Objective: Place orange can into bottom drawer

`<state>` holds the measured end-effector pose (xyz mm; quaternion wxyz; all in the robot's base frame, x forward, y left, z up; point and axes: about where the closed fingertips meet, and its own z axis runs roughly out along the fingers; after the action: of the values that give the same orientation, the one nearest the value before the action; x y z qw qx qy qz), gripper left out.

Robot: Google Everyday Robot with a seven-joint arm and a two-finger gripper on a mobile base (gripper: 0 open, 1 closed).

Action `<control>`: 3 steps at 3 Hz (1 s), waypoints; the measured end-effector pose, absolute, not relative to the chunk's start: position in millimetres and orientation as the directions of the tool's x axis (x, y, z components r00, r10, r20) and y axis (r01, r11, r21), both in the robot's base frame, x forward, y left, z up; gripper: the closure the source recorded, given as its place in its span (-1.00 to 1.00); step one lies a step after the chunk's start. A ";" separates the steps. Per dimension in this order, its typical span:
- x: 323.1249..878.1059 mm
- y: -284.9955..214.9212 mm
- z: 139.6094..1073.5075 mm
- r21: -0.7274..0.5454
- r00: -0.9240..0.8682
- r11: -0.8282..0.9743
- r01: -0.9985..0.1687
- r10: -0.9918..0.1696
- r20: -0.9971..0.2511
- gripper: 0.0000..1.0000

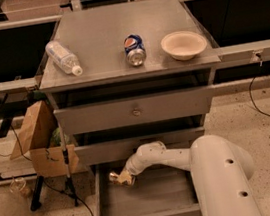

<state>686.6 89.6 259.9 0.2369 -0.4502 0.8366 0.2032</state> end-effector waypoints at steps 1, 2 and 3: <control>682.5 70.3 237.2 0.149 -0.517 0.530 -0.835 -0.661 -0.544 1.00; 664.7 49.0 217.4 0.173 -0.553 0.554 -0.814 -0.649 -0.522 1.00; 644.9 31.5 197.3 0.202 -0.579 0.568 -0.798 -0.630 -0.517 0.94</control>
Offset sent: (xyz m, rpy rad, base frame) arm -0.0436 -0.0714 -0.0646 -0.0346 0.1110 -0.0877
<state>644.9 31.5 197.3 0.1980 -0.4136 0.8630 0.2121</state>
